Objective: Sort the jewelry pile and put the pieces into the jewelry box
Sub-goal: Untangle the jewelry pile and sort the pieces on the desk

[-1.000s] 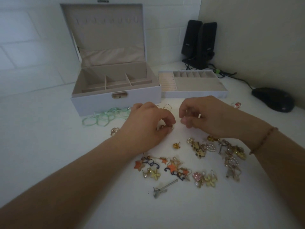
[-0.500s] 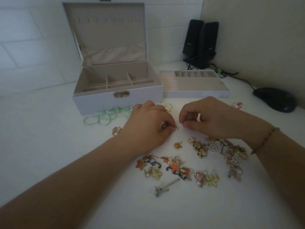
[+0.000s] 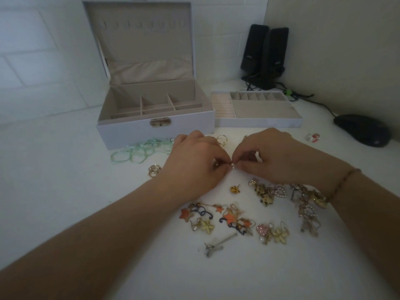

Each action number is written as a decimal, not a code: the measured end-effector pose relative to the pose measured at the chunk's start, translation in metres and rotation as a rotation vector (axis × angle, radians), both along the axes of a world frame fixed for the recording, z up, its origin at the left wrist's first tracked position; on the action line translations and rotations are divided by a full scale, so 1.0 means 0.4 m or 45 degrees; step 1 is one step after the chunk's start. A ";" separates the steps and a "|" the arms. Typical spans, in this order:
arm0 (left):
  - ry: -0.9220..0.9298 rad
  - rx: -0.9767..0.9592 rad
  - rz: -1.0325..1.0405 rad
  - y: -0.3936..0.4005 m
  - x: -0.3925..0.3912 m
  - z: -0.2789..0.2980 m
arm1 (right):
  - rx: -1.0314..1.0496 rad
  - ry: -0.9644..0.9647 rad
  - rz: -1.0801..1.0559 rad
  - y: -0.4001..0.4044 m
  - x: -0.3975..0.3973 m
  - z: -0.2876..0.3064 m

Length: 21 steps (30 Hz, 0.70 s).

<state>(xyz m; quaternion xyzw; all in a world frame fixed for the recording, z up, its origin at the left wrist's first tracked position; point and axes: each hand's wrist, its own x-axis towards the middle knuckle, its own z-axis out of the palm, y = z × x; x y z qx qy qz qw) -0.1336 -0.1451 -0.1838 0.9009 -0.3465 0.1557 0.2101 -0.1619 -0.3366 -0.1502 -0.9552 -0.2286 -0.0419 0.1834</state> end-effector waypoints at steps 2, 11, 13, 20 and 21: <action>0.001 0.011 0.012 -0.001 -0.002 0.001 | -0.028 -0.021 0.003 0.004 0.002 -0.003; 0.020 -0.015 0.019 0.000 0.003 -0.003 | -0.018 0.056 -0.030 -0.014 0.006 0.007; 0.022 -0.026 0.007 0.001 0.004 -0.003 | 0.013 0.062 -0.033 -0.018 0.003 0.010; -0.017 -0.017 0.025 0.001 0.004 -0.006 | 0.080 -0.002 -0.038 0.000 0.003 0.003; -0.021 -0.015 0.037 0.000 0.004 -0.005 | 0.073 0.003 -0.026 0.003 0.003 0.001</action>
